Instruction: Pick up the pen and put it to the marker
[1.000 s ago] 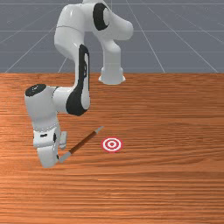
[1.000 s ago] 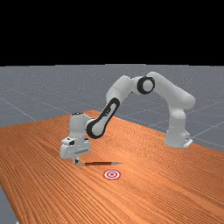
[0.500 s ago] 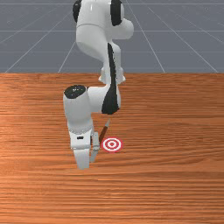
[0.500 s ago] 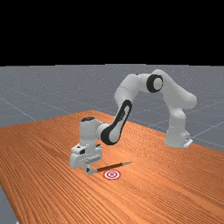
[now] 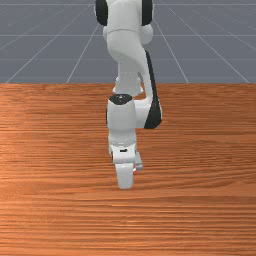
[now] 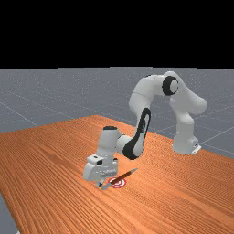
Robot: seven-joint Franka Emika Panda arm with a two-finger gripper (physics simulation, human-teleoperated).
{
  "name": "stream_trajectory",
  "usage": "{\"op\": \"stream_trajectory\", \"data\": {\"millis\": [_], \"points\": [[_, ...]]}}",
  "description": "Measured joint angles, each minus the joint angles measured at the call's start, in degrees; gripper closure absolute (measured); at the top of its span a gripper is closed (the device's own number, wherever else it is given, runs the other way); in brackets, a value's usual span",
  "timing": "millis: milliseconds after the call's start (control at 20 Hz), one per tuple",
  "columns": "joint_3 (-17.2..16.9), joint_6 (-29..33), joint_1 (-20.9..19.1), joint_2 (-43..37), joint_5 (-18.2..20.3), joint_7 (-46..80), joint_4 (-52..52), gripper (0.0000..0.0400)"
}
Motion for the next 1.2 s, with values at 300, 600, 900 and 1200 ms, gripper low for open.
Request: {"op": "stream_trajectory", "data": {"millis": [300, 600, 900, 1200], "points": [[-0.3, -7.5, 9.5, 1.0, -1.3, 8.7, 4.1, 0.04], [0.3, -6.8, 7.2, 0.1, -1.2, 6.2, 2.7, 0.04], [0.7, -13.2, 7.0, -4.4, -1.4, 5.2, 3.3, 0.04], [0.7, -17.3, 6.6, 0.8, -1.0, 5.2, 8.3, 0.002]]}}
